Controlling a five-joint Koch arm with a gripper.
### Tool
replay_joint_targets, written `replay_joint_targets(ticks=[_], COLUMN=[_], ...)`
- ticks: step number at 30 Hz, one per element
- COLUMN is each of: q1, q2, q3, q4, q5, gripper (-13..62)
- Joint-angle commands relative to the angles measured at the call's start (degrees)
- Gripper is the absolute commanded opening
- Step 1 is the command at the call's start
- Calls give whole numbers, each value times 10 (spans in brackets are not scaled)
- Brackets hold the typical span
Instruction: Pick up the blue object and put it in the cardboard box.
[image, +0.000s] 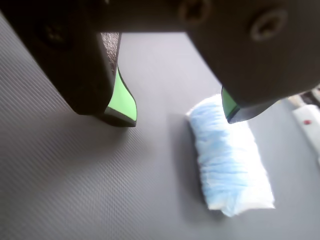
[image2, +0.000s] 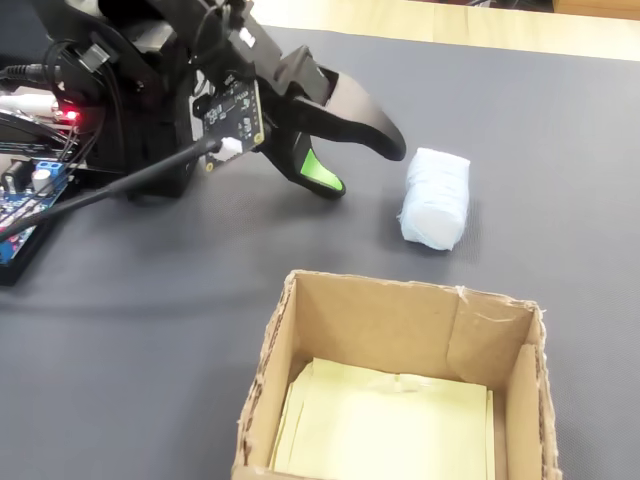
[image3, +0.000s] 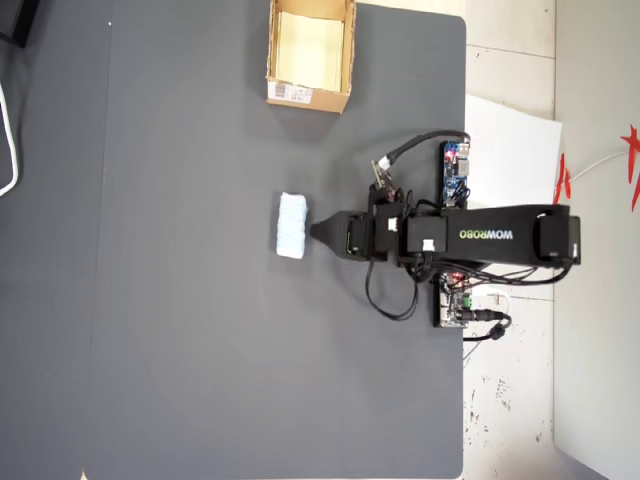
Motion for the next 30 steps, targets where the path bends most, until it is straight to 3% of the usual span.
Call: replay_joint_targets(ticks=[1,10,16,27,30], q1=[-7,-26,-27,-8,-3], q2=[44,-26,-143,-319,-345], q3=[-43,-178,-286,-336,-343], q4=[-4,76,126,131,132], q5=[3,-8,-8,-5,-4], gripper=[334,331,331,327,294])
